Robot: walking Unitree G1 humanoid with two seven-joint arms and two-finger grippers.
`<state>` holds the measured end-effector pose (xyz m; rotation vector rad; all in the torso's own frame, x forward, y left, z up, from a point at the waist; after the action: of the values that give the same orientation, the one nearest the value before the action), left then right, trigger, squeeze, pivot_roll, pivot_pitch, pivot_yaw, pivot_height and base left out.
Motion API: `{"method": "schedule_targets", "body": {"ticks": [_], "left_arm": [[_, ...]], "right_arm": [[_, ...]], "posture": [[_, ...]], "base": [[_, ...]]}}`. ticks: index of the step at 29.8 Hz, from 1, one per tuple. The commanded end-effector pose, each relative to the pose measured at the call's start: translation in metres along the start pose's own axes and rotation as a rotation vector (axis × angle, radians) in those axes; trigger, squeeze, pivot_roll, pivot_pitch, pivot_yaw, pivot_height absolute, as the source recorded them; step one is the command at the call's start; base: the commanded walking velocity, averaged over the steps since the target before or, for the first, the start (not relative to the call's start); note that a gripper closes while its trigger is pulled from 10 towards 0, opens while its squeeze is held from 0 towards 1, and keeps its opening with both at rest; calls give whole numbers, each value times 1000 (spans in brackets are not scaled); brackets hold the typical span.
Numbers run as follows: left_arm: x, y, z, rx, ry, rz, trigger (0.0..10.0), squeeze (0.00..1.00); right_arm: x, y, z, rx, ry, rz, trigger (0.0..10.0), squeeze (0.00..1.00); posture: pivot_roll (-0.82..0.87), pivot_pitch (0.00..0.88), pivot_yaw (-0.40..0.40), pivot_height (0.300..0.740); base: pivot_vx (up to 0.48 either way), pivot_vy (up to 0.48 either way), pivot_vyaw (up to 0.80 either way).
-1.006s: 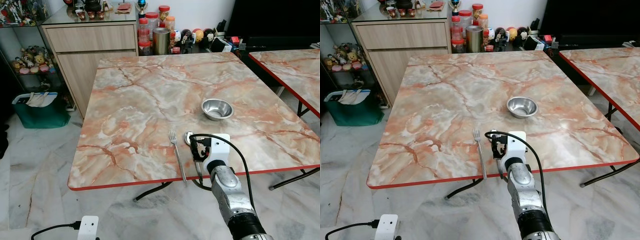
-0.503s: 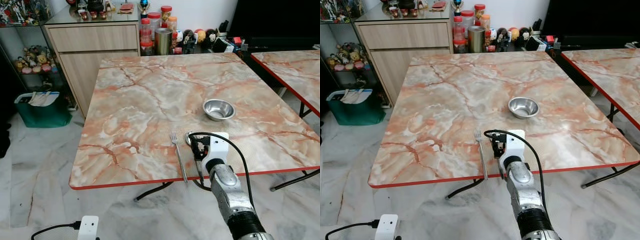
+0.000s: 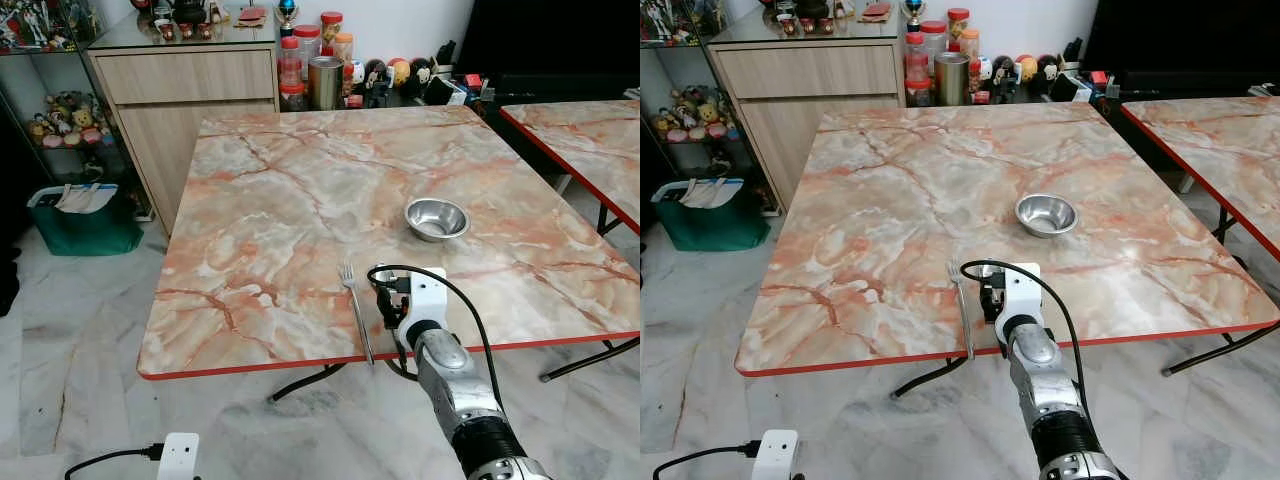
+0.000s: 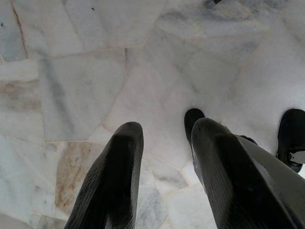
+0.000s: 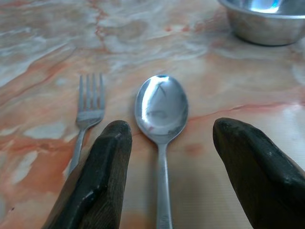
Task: Setting the table
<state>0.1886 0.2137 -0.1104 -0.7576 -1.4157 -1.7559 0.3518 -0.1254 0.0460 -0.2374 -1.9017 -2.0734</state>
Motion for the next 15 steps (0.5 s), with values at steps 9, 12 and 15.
{"method": "schedule_targets", "body": {"ticks": [9, 12, 15], "left_arm": [[1, -5, -1, 6, 1, 19, 10000, 0], [1, -6, 0, 8, 2, 20, 10000, 0], [1, -6, 0, 10, 2, 21, 10000, 0]], "right_arm": [[-8, 4, 17, 40, 61, 35, 10000, 0], [-8, 5, 16, 46, 58, 39, 10000, 0], [-9, 7, 14, 41, 46, 28, 10000, 0]], "posture": [[-50, 0, -33, 740], [-48, 0, -36, 740], [-50, 0, -34, 740]], "base": [[0, 0, 0], [0, 0, 0], [0, 0, 0]]}}
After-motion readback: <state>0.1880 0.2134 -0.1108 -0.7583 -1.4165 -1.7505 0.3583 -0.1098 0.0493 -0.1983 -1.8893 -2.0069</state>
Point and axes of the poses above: a point about 5 cm out from each wrist's last joint towards the gripper, its own x axis pointing back from the gripper into the wrist, its own y axis along the axis of the wrist's last joint, z = x × y, the point moved 3 cm from there along -x, pointing out of the wrist towards the gripper, and after that the axes turned 4 degrees about -x, right-handed, at the moved point
